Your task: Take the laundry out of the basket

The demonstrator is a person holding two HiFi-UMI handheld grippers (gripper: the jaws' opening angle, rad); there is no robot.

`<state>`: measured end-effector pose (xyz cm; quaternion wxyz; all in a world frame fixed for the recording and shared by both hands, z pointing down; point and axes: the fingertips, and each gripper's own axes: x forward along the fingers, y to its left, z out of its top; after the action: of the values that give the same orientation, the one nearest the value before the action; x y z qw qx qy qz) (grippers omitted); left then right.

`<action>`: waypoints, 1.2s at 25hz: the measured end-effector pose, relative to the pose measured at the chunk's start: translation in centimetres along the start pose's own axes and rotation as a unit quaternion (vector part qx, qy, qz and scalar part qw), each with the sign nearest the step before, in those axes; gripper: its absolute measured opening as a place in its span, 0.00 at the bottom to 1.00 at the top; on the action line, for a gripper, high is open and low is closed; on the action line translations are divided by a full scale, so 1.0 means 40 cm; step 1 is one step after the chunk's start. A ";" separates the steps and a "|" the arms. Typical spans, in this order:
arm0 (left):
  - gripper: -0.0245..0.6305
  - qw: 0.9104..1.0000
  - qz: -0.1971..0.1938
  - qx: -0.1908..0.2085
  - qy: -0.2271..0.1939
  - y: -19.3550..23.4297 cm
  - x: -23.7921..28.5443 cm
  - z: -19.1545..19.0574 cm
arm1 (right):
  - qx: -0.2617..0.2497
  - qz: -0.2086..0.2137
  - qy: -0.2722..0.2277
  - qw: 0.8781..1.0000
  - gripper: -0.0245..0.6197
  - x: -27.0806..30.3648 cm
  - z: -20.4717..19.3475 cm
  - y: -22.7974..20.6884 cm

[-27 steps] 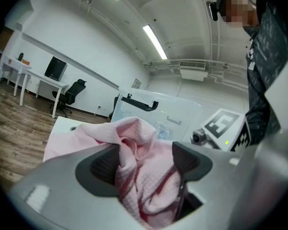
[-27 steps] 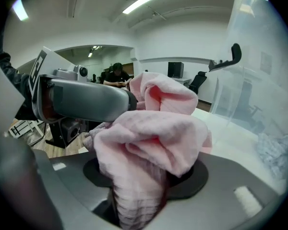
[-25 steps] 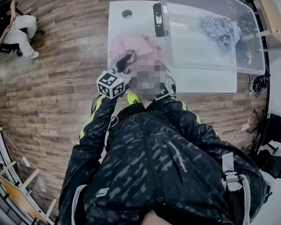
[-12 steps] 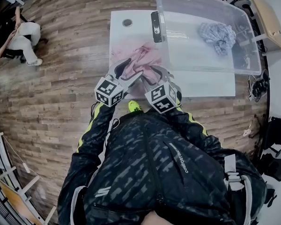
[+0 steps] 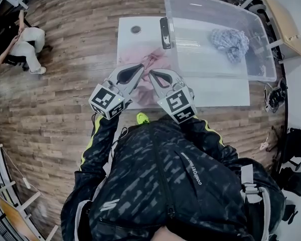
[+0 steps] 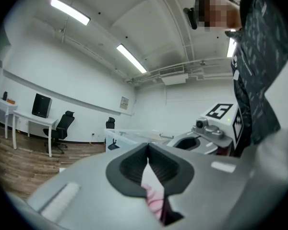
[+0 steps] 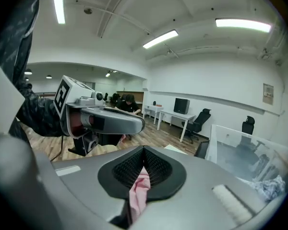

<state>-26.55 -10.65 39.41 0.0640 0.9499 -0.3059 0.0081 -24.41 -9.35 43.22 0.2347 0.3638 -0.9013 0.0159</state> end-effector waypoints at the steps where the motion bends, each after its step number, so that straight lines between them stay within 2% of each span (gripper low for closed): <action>1: 0.05 1.000 -0.003 0.005 -0.004 -0.010 -0.003 0.021 | 0.008 0.008 -0.011 1.000 0.04 -0.010 0.019 0.003; 6: 0.05 1.000 -0.003 0.023 -0.013 -0.049 -0.011 0.096 | 0.015 0.017 -0.059 0.998 0.04 -0.066 0.110 -0.001; 10: 0.05 1.000 -0.022 0.012 -0.011 -0.086 0.009 0.109 | 0.008 0.007 -0.070 0.998 0.04 -0.083 0.125 -0.027; 15: 0.05 1.000 0.002 0.014 -0.020 -0.094 0.036 0.136 | 0.003 0.010 -0.090 0.996 0.04 -0.109 0.146 -0.061; 22: 0.05 0.999 0.010 0.009 -0.034 -0.114 0.124 0.190 | -0.023 0.010 -0.091 0.996 0.04 -0.144 0.155 -0.144; 30: 0.05 1.000 -0.006 0.004 -0.025 -0.177 0.288 0.195 | -0.029 0.010 -0.070 0.997 0.04 -0.205 0.099 -0.283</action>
<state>-13.27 -12.63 31.48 0.0521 0.9519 -0.3017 -0.0148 -13.41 -13.14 34.55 0.1810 0.3479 -0.9192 -0.0340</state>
